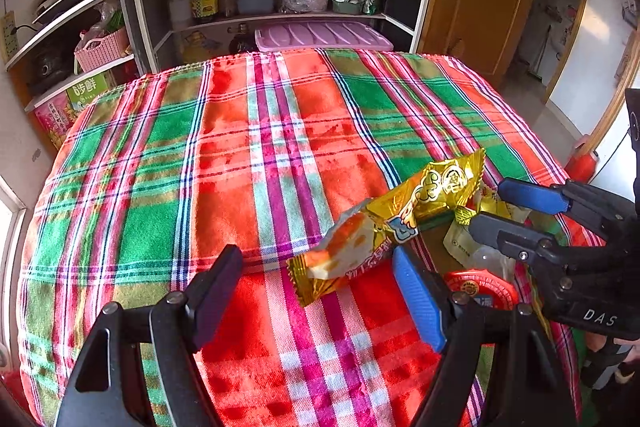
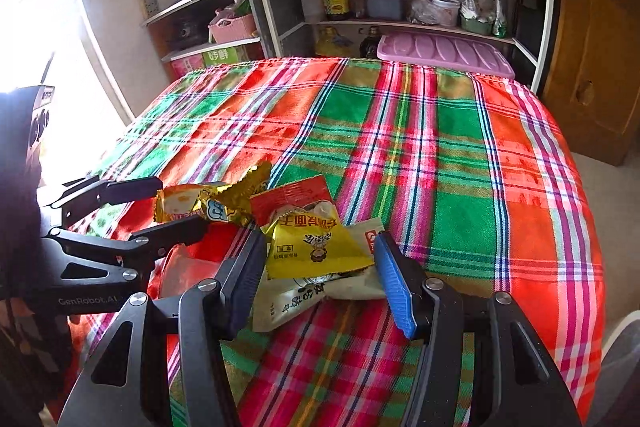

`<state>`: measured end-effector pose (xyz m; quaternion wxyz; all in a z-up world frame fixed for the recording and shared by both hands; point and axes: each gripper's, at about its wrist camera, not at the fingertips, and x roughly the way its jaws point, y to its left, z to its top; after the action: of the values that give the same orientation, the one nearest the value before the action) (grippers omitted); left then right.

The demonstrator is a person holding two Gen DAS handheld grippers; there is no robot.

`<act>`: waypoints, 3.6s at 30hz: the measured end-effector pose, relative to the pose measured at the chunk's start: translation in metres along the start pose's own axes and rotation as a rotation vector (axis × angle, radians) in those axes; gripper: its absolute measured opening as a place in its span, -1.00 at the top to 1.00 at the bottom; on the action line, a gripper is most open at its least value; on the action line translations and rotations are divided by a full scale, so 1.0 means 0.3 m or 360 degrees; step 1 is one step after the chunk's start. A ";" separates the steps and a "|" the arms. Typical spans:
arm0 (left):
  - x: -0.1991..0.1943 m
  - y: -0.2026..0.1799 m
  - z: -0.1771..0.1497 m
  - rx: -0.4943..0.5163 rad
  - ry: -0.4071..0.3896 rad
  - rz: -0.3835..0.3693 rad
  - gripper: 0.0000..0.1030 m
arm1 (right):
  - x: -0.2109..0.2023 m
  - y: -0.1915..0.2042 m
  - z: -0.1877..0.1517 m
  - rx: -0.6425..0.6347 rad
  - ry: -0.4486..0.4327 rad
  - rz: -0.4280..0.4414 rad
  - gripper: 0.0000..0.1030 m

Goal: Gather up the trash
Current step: 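Grasp the gold wrapper with the left tool while the right tool grasps the yellow packet, then carry the gold wrapper and yellow packet over the white bin with both tools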

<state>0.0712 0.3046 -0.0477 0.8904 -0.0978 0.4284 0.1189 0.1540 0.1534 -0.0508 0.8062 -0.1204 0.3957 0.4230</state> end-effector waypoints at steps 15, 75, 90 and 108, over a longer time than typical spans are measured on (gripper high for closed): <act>0.007 0.001 0.013 -0.0010 -0.0029 -0.0128 -0.05 | 0.009 -0.016 0.005 0.0026 -0.0002 0.0048 0.30; 0.060 0.002 0.115 0.0001 -0.0030 -0.0263 0.76 | -0.035 -0.043 -0.005 0.0058 -0.0076 0.0024 0.59; -0.075 -0.006 0.098 -0.0042 -0.0133 -0.0281 0.76 | -0.136 -0.065 -0.037 0.0095 -0.0168 0.0001 0.80; -0.261 -0.244 0.061 0.0136 -0.0269 -0.0297 0.75 | -0.372 -0.143 -0.146 0.0231 -0.0338 -0.0102 0.81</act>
<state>0.0589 0.2299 0.0304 0.9338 -0.0888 0.3456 0.0249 0.1270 0.0384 -0.0032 0.8633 -0.0289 0.3335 0.3776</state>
